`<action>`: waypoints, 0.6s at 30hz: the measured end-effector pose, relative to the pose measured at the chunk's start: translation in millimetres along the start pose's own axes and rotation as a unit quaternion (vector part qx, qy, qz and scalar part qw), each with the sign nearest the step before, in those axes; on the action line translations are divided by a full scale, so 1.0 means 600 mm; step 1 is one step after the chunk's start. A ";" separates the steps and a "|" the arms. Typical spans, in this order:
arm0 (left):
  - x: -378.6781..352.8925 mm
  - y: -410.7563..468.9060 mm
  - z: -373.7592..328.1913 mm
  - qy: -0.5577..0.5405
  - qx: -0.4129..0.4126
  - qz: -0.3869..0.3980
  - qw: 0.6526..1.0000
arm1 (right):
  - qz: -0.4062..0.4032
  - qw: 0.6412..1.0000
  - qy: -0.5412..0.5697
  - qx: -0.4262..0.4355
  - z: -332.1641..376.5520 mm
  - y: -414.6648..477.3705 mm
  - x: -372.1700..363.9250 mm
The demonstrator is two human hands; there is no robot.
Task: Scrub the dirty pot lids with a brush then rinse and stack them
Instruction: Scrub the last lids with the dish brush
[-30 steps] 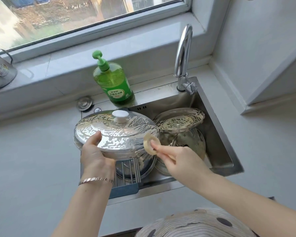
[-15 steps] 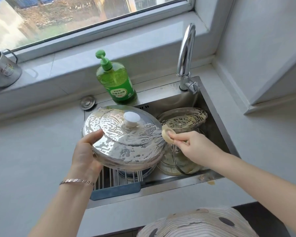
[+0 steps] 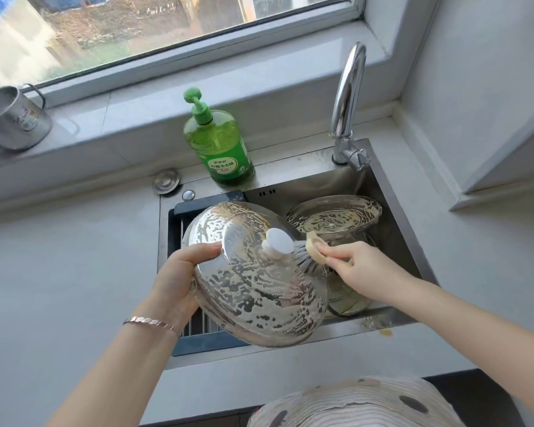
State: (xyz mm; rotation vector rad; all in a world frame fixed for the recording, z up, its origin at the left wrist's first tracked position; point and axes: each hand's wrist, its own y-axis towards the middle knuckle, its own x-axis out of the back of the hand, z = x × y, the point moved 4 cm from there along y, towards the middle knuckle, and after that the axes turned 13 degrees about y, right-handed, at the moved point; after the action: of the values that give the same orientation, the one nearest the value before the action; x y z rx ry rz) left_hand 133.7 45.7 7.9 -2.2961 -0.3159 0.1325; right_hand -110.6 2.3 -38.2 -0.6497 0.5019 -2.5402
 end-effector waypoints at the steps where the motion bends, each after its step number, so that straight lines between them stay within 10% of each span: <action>1: 0.000 0.002 0.000 -0.003 -0.001 -0.001 1.000 | 0.017 1.000 0.002 0.026 0.007 -0.008 -0.011; 18: 0.050 0.031 0.000 -0.096 -0.028 -0.066 0.993 | 0.017 0.996 0.091 -0.015 -0.036 -0.030 -0.032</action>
State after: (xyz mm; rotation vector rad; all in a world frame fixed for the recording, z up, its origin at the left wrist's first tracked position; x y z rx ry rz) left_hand 165.9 41.6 -5.8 -2.3145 -0.5767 0.2817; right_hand -113.3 31.7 -54.5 -0.4181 0.6078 -2.5770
